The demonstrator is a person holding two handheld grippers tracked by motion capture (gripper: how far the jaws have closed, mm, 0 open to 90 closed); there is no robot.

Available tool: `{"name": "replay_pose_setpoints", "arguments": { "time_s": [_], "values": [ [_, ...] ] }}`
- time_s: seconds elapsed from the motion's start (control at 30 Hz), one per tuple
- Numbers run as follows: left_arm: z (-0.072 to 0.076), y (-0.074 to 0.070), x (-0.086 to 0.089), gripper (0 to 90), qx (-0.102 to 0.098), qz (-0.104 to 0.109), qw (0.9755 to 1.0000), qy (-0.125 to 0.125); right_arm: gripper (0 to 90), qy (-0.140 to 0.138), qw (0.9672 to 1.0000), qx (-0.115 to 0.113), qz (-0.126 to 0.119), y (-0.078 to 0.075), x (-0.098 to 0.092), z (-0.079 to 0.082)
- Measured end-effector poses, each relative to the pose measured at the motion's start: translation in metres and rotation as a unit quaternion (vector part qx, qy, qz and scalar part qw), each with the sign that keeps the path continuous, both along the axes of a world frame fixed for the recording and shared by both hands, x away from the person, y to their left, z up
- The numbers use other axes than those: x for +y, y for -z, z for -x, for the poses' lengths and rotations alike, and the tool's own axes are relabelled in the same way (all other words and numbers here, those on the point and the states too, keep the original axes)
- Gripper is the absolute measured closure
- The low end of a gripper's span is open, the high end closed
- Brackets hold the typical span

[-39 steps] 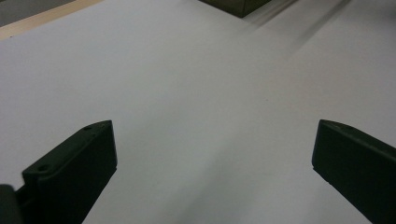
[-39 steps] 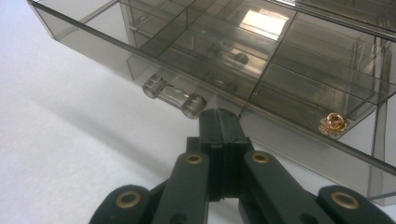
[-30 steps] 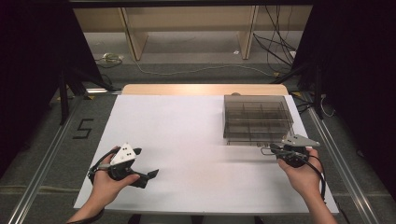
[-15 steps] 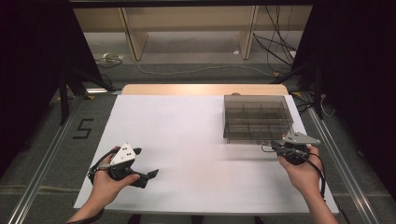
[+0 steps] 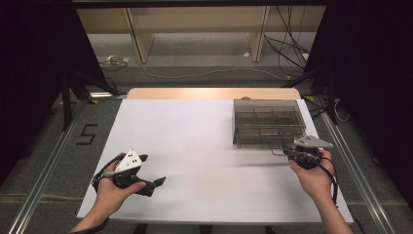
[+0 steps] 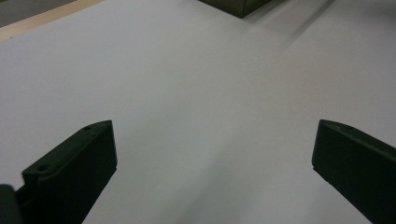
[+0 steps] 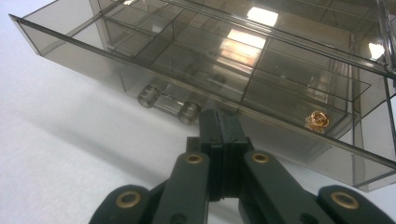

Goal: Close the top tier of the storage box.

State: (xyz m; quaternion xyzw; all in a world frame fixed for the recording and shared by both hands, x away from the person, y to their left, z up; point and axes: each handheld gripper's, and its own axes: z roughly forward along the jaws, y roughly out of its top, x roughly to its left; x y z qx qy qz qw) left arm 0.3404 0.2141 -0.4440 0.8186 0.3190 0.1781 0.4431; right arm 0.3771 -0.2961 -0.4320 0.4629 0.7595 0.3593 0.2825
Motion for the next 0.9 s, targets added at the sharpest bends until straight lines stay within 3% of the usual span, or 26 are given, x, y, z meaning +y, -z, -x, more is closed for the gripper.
{"name": "replay_pose_setpoints", "arguments": {
  "time_s": [0.9],
  "values": [
    [-0.001, 0.0, -0.001, 0.0, 0.002, 0.0, 1.0, 0.0, 90.0, 0.016, 0.9998, -0.007, -0.004, -0.002, 0.002, -0.013]
  ]
}}
